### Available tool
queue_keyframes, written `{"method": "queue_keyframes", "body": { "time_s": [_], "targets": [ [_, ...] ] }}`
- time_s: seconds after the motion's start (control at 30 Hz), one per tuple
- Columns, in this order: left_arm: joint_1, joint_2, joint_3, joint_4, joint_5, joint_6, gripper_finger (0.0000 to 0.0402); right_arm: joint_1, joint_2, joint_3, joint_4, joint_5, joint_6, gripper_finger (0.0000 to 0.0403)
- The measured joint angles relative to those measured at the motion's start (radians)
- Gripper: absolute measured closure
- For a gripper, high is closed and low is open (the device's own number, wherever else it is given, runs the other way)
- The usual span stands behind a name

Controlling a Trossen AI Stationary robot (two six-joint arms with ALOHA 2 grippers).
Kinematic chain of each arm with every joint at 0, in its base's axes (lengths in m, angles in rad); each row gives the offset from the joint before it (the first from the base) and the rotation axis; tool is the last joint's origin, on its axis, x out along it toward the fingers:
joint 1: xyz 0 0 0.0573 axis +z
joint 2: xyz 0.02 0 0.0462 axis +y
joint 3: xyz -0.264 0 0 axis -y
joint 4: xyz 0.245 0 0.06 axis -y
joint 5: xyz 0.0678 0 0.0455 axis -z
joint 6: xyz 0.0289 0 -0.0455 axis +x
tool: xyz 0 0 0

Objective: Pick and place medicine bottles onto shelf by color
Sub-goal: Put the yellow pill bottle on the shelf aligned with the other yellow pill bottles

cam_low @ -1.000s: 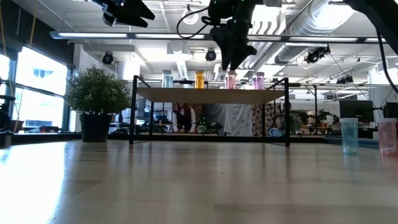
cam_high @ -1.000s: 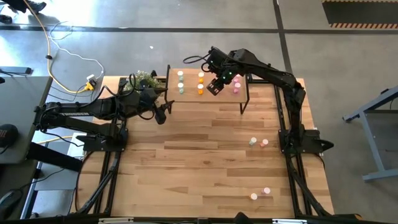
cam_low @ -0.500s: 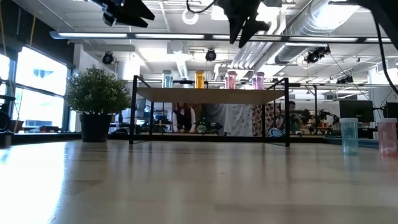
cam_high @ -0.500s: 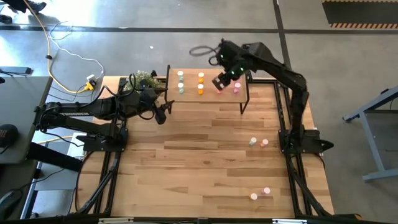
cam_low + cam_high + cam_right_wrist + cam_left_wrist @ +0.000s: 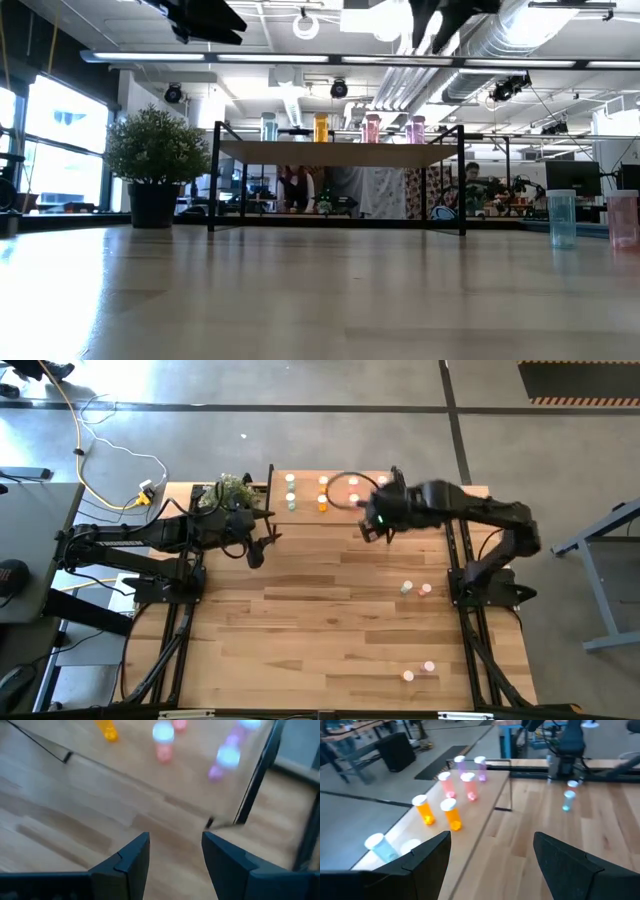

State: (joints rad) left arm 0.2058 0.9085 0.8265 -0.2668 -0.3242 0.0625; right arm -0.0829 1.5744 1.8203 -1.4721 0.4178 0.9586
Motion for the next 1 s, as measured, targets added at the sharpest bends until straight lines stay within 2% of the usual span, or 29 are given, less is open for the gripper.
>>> {"method": "queue_keyframes", "body": {
  "time_s": [0.17, 0.33, 0.5, 0.63, 0.8, 1.0],
  "targets": [
    [0.0, 0.0, 0.0, -0.011, 0.069, 0.001, 0.0126, 0.133, -0.12, -0.199, 0.107, 0.022, 0.267, 0.023],
    [0.0, 0.0, 0.0, -0.023, 0.139, 0.001, 0.0126, 0.26, -0.179, -0.33, 0.13, 0.026, 0.509, 0.023],
    [0.0, 0.0, 0.0, -0.033, 0.177, 0.001, 0.0126, 0.385, -0.189, -0.408, 0.143, 0.013, 0.737, 0.023],
    [0.0, 0.0, 0.0, -0.029, 0.206, -0.01, 0.0126, 0.462, -0.189, -0.444, 0.157, -0.052, 0.871, 0.023],
    [0.0, 0.0, 0.0, -0.029, 0.221, -0.05, 0.0126, 0.545, -0.188, -0.474, 0.175, -0.126, 0.937, 0.023],
    [0.0, 0.0, 0.0, -0.029, 0.158, -0.089, 0.0126, 0.621, -0.188, -0.495, 0.161, -0.214, 0.894, 0.023]
  ]
}}
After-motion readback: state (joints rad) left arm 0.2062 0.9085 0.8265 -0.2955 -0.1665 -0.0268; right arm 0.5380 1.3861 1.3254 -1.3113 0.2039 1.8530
